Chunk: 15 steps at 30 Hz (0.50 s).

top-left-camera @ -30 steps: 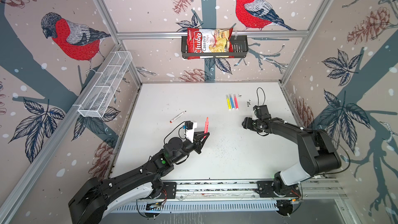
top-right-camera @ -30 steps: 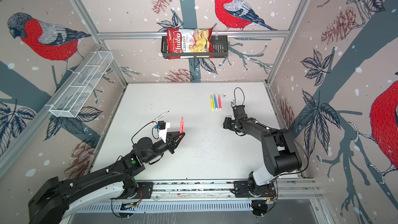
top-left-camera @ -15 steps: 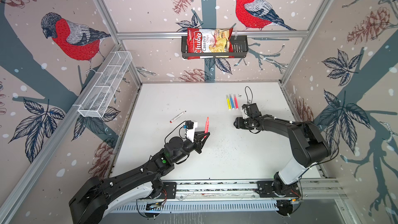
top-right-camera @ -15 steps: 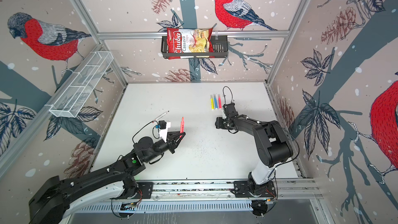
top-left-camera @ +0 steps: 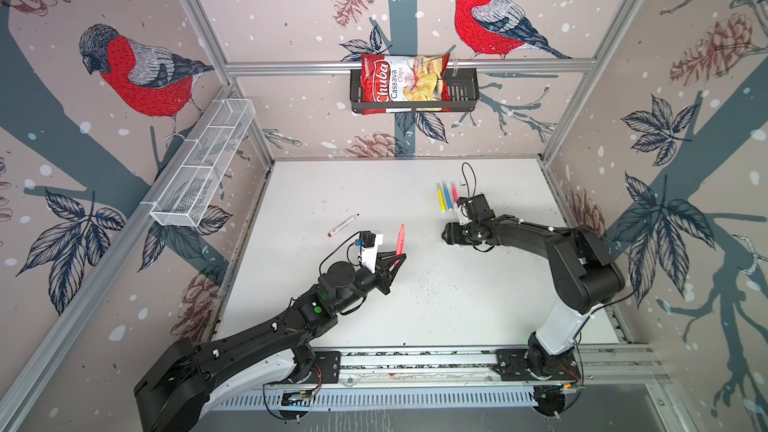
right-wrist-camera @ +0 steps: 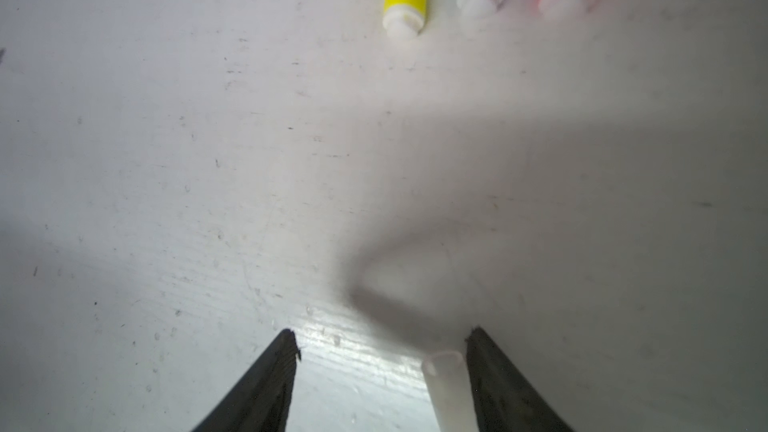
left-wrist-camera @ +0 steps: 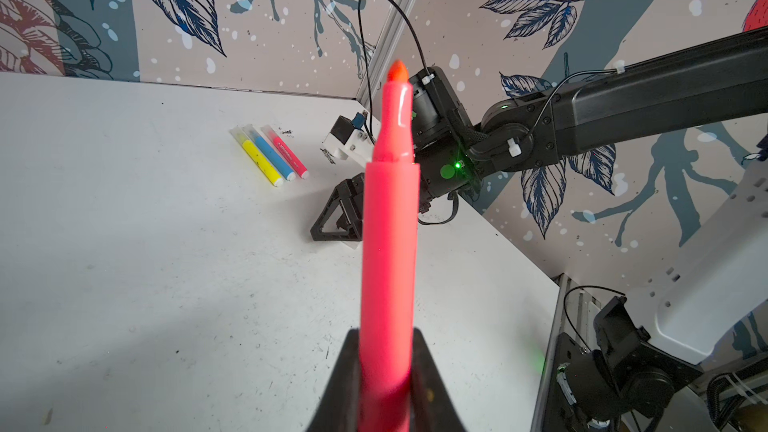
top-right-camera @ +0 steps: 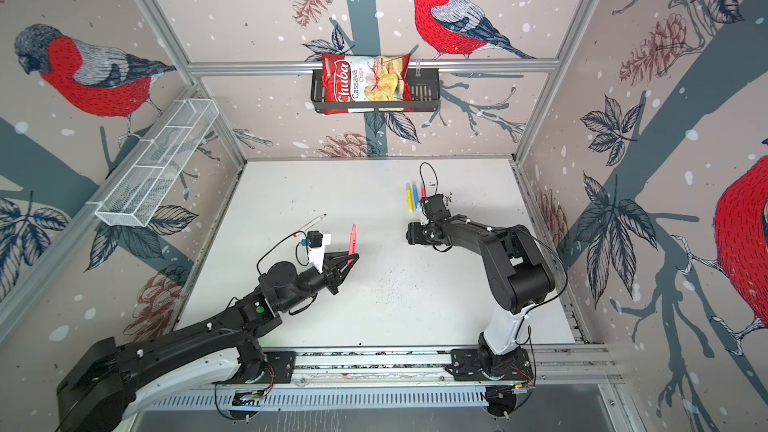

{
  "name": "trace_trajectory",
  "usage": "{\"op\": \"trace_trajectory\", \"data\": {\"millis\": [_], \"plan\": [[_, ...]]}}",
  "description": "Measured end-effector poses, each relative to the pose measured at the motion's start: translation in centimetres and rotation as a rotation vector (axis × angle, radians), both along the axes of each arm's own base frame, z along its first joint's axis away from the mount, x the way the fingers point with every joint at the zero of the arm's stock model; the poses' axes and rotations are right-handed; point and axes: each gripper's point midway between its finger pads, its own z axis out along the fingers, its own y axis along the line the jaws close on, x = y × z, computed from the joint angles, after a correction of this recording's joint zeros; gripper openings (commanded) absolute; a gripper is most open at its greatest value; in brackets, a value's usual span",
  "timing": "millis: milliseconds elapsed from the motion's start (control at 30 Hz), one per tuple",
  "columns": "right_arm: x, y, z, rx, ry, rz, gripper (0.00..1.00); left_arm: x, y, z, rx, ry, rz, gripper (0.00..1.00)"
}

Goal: Insert the pens into the pen caps
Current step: 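Lower the right gripper over the translucent cap on the table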

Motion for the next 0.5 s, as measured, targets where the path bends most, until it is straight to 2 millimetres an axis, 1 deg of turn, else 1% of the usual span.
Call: {"op": "trace_trajectory", "data": {"millis": [67,133,300,500], "plan": [[-0.4,0.5,-0.1,-0.001,0.001,0.016,0.59,-0.1,0.1,0.2,-0.004,-0.003,0.001,0.01],[-1.2,0.9,-0.4,0.002,0.009,0.033,0.57,-0.1,0.3,0.3,-0.007,-0.007,0.004,0.01],[-3.0,2.2,-0.5,0.019,0.007,0.072,0.52,0.0,0.6,-0.1,0.001,-0.002,0.021,0.01],[-5.5,2.3,-0.2,0.019,0.021,0.084,0.51,0.1,0.7,-0.5,0.008,0.003,0.027,0.01]]}}
